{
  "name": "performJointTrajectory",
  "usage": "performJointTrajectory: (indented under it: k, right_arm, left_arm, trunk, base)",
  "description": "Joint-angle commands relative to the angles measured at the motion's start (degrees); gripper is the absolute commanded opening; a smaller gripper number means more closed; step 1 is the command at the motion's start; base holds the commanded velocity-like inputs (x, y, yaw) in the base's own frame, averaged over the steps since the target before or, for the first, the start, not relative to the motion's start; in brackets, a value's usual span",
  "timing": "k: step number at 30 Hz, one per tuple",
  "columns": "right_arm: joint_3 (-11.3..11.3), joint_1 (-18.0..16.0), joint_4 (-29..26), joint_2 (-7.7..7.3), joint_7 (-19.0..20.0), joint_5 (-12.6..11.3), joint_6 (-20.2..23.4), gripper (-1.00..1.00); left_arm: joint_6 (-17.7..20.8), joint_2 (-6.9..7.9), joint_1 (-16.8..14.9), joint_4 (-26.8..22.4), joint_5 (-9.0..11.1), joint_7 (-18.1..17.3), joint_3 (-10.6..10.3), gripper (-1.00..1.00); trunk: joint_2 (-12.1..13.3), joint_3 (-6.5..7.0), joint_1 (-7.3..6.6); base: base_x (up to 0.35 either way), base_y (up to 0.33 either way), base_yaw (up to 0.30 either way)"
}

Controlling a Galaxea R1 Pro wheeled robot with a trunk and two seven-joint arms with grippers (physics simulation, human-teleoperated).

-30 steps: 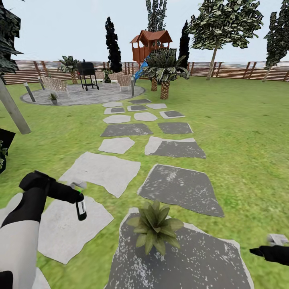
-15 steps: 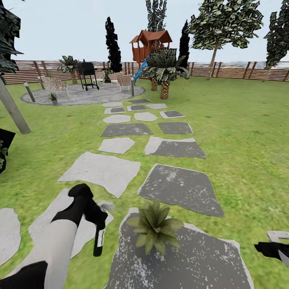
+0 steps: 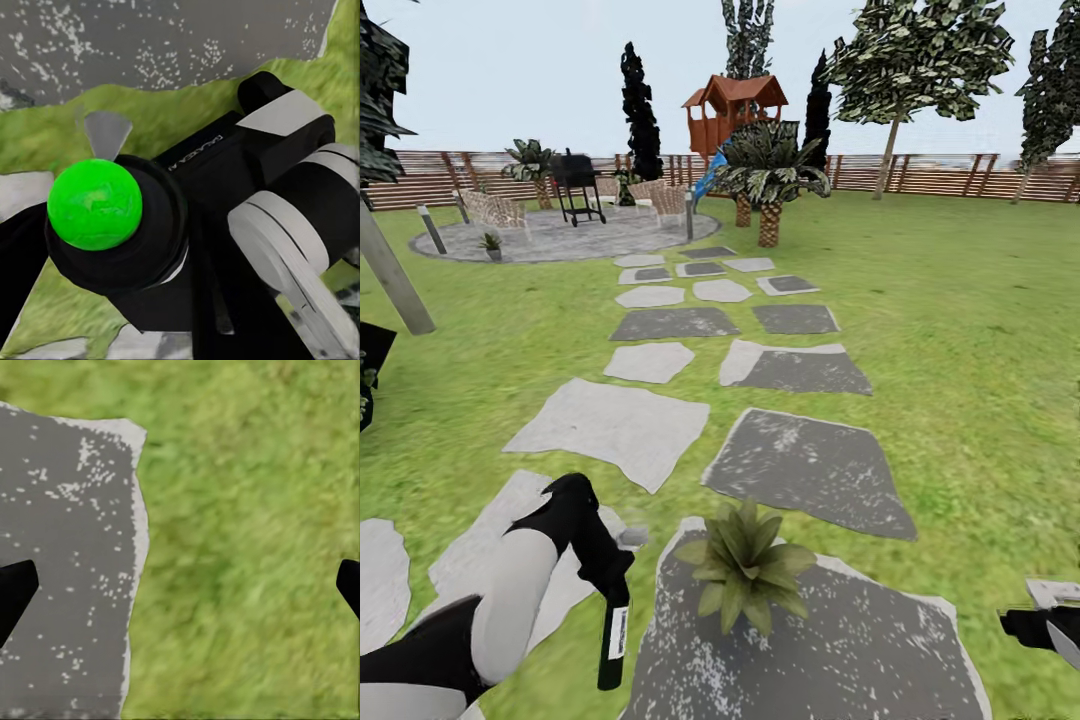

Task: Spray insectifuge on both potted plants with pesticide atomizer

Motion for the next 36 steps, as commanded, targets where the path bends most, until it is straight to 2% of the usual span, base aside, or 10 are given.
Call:
performJointTrajectory:
  k: [1, 7, 12, 15, 20, 24, 29, 31, 33, 36]
  right_arm:
    - [0.2, -0.1, 0.1, -0.01, 0.3, -0.1, 1.5, 1.0]
    - [0.2, -0.1, 0.1, -0.01, 0.3, -2.9, 3.0, 1.0]
    - [0.2, -0.1, 0.1, -0.01, 0.2, -5.4, 3.1, 1.0]
    - [0.2, -0.1, 0.1, -0.01, 0.2, -5.5, 3.2, 1.0]
    - [0.2, -0.1, 0.1, -0.01, 0.2, -5.5, 3.2, 1.0]
    - [0.2, -0.1, 0.1, -0.01, 0.2, -5.5, 3.2, 1.0]
    - [0.2, -0.1, 0.1, -0.01, 0.2, -5.5, 3.2, 1.0]
    - [0.2, -0.1, 0.1, -0.01, 0.2, -5.5, 3.2, 1.0]
    - [0.2, -0.1, 0.1, -0.01, 0.2, -5.5, 3.2, 1.0]
    - [0.2, -0.1, 0.1, -0.01, 0.2, -5.5, 3.2, 1.0]
  left_arm:
    - [0.6, -0.03, -0.5, 3.3, -0.6, -0.4, 0.4, -1.0]
    - [0.6, 0.2, -3.8, 7.2, -0.7, -0.4, 0.3, -1.0]
    - [0.6, 0.22, -4.3, 6.7, -6.3, -0.4, 0.3, -1.0]
    - [0.6, 1.16, -4.2, 0.8, -7.9, -0.4, 0.5, -1.0]
    - [0.7, 2.11, -4.0, -7.1, -8.2, -0.4, 0.7, -1.0]
    - [0.7, 2.11, -3.6, -9.5, -8.9, -0.4, 0.5, -1.0]
    - [0.6, 1.48, -3.6, -9.8, -13.9, -0.4, 0.1, -1.0]
    - [0.5, 0.04, -3.6, -9.8, -20.4, -0.4, -1.1, -1.0]
    - [0.6, -0.63, -3.6, -9.8, -25.1, -0.4, -1.9, -1.0]
    - [0.6, -1.03, -3.6, -9.8, -27.7, -0.4, -2.0, -1.0]
  trunk:
    - [0.0, -0.05, -0.01]
    - [0.0, -0.05, -0.01]
    - [0.0, -0.05, -0.01]
    - [0.0, -0.05, -0.01]
    - [0.0, -0.05, -0.01]
    - [0.0, -0.05, -0.01]
    - [0.0, -0.05, -0.01]
    - [0.0, -0.05, -0.01]
    - [0.0, -0.05, -0.01]
    - [0.0, -0.05, -0.01]
  base:
    - [0.0, 0.0, -0.154]
    - [0.0, 0.0, -0.183]
    - [0.0, 0.0, -0.025]
    - [0.0, 0.0, -0.003]
    - [0.0, 0.0, 0.0]
    - [0.0, 0.0, 0.0]
    - [0.0, 0.0, 0.0]
    - [0.0, 0.0, 0.0]
    - [0.0, 0.0, 0.0]
    - [0.0, 0.0, 0.0]
